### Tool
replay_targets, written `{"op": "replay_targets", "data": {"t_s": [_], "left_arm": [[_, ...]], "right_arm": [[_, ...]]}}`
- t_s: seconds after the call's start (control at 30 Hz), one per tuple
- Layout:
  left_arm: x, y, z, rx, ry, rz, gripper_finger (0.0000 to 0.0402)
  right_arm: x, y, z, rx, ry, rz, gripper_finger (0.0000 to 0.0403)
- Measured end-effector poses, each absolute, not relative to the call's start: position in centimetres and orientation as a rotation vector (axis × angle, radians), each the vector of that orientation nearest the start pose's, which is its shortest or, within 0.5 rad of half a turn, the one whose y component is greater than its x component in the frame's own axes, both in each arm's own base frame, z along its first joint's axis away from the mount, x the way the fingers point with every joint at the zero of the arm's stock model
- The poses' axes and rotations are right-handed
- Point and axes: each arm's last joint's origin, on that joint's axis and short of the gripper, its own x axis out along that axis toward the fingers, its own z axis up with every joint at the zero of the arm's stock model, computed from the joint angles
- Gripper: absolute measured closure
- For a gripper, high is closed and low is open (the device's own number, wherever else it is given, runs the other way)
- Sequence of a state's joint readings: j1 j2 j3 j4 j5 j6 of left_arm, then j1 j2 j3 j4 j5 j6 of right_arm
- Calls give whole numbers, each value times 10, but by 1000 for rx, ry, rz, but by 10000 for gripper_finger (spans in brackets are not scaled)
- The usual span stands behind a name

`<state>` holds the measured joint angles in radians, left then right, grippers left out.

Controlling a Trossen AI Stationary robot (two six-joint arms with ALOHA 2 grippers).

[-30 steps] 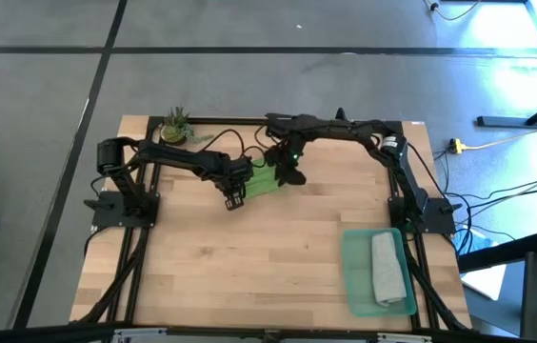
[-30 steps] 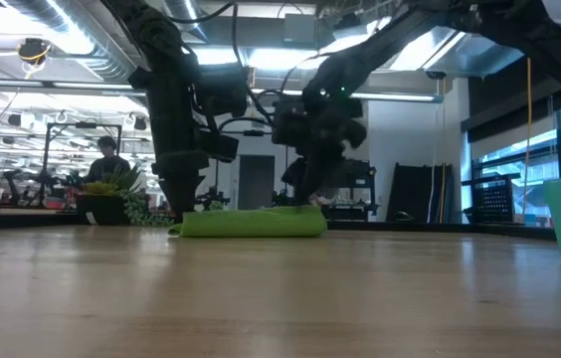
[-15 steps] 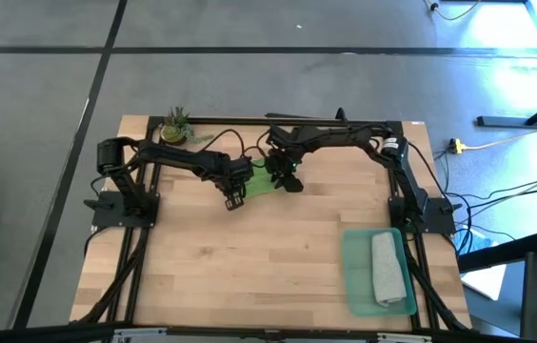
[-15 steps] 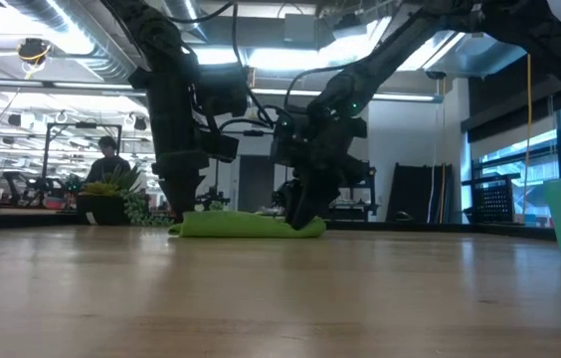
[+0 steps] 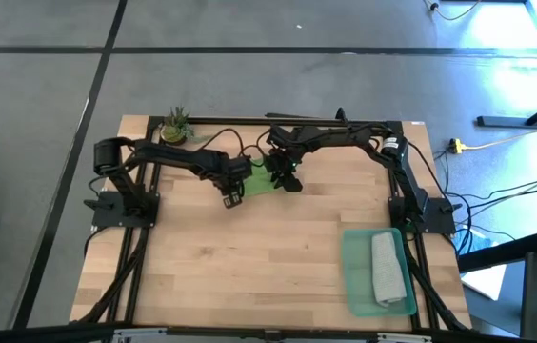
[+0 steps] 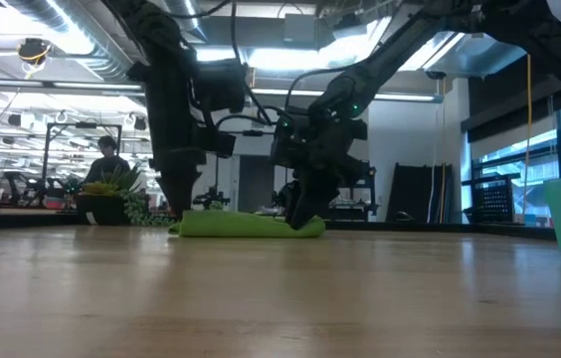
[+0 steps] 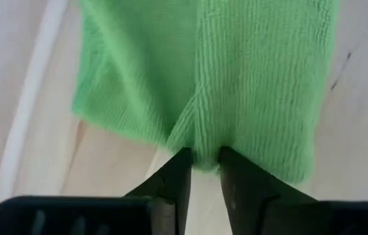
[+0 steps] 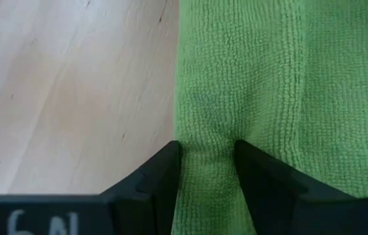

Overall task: Roll microfiber towels into tight, uniform cylinder then place into a basket
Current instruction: Roll the green microfiber towel

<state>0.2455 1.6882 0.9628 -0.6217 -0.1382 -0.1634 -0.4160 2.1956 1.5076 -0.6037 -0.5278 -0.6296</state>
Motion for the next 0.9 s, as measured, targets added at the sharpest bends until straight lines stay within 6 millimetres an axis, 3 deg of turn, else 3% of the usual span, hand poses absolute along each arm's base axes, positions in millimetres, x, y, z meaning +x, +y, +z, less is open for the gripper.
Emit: {"op": "replay_targets", "data": {"t_s": [0.17,0.37,0.57,0.9], "left_arm": [[279,75,177,-207,1319,443,324],[281,73,202,-201,1189,405,324],[292,68,178,-151,1095,293,324],[290,70,139,-134,1146,289,324]], "right_arm": [[397,-159,119,28,1048,439,249],[397,-159,118,29,1049,440,249],[396,-159,118,31,1056,440,249],[399,-161,126,43,1071,443,249]]}}
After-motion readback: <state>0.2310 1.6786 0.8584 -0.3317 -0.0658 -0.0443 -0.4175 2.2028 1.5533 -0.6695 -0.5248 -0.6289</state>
